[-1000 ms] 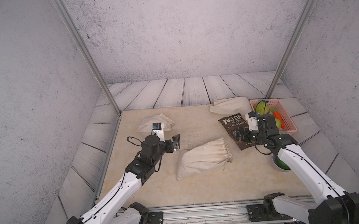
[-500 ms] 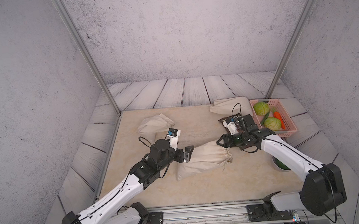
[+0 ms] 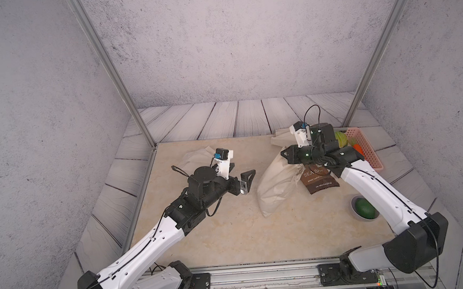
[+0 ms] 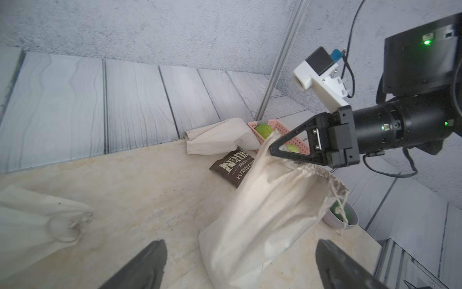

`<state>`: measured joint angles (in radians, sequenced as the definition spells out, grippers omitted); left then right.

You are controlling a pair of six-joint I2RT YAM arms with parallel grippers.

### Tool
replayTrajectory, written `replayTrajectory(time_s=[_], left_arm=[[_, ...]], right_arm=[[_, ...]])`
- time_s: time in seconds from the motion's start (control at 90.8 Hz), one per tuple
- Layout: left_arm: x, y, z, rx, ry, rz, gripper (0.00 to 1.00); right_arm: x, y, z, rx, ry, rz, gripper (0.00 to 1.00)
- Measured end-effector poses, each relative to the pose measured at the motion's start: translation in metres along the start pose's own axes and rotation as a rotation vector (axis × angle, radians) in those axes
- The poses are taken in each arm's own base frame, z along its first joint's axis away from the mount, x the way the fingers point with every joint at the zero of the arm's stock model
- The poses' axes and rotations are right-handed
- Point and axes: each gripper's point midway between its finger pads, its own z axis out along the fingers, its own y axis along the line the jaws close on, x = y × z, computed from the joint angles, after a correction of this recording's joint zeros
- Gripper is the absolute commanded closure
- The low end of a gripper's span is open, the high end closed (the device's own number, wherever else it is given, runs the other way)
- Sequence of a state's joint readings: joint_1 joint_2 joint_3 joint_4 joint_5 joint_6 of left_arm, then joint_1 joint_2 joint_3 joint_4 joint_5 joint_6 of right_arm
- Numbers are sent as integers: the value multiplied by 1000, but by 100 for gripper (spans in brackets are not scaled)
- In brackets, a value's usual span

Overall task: Close the soil bag
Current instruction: Move the soil bag to the center of the board.

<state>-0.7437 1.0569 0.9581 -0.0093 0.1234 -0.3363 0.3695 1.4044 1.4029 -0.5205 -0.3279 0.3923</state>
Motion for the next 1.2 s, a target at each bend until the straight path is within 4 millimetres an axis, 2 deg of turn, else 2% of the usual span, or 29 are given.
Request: replayTrajectory(time_s=[0.143, 0.374, 0.727, 0.969, 1.046, 1.2], left_arm=[[7, -15, 14, 92, 26, -10, 9], [23, -41, 34, 229, 69, -21, 21], [53, -52, 104, 318, 193, 20, 32], [71, -88, 108, 414, 217, 123, 34], [72, -91, 108, 410, 211, 143, 33], [72, -72, 107, 316, 175, 163, 30]], right_arm=[[-18, -7, 3, 61, -48, 26, 100], [-31, -8, 13, 93, -74, 47, 100], [-29, -11, 26, 104, -67, 59, 100], [-29, -9, 28, 101, -67, 67, 100], [-28, -10, 29, 103, -63, 65, 79], [-31, -10, 29, 106, -76, 28, 59]])
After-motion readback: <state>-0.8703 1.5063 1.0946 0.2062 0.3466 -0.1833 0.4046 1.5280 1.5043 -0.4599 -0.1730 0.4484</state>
